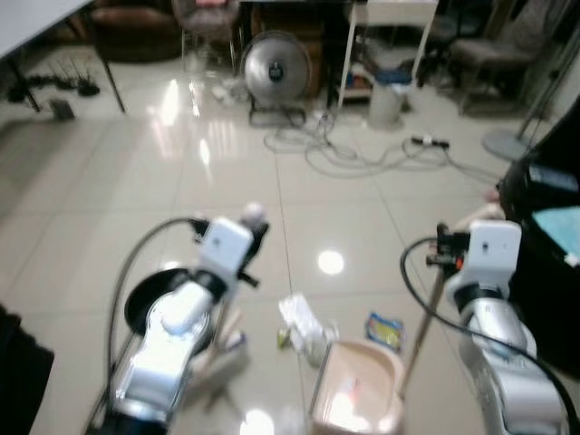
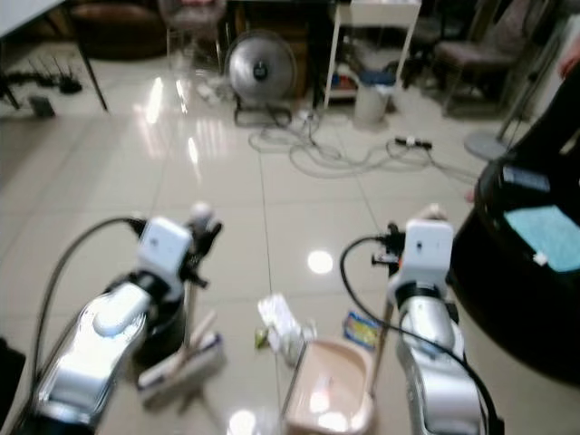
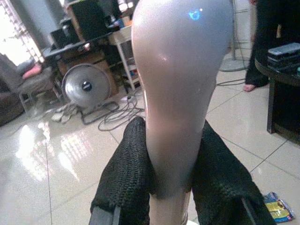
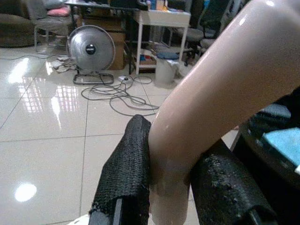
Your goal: Sweep floor
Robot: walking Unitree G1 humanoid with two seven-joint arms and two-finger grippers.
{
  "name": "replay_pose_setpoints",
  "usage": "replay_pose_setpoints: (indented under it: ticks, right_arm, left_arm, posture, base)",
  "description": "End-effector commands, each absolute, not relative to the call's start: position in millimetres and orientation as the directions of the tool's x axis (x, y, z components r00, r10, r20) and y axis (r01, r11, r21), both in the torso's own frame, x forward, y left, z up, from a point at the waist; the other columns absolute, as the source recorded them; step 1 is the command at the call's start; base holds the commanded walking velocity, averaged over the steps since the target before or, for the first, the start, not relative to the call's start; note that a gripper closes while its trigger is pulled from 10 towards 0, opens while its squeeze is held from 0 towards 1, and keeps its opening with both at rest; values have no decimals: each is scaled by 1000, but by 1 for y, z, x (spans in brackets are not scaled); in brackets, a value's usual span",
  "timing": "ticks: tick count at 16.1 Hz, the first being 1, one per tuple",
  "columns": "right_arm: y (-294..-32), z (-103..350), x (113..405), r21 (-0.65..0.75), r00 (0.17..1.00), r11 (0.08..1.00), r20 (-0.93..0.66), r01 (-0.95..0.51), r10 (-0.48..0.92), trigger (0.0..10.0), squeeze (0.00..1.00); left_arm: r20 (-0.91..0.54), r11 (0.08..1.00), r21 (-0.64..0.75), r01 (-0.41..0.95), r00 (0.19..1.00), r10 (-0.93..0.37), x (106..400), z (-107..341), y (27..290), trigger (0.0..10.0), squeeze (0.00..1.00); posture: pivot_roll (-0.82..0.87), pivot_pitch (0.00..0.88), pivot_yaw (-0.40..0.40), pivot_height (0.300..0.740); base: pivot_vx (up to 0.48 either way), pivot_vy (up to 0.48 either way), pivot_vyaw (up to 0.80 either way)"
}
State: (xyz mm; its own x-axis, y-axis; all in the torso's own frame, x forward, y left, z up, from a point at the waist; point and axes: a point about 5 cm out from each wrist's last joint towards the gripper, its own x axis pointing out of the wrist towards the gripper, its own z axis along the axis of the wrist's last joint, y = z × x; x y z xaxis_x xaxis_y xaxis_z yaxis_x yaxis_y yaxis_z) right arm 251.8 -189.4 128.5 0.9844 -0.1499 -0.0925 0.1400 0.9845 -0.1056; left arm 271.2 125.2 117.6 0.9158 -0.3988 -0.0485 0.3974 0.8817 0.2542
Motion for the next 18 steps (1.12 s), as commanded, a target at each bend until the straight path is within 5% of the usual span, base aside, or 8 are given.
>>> replay_pose_setpoints:
  ticks: [1,18]
  right_arm:
    - [-186,137,259,-113,991,986,-53,119,-125,10000,0]
    - [-179,129,269,-141,995,986,-29,86,-91,10000,0]
  left_arm:
    - [-38,899,258,353,934,-356,272,123,134,10000,0]
    - [-40,906,271,324,945,-326,279,123,128,10000,0]
  posture:
    - [4,16,-62,740]
    - [15,38,-62,740]
  base:
    - [0,476,0]
    - [0,28,0]
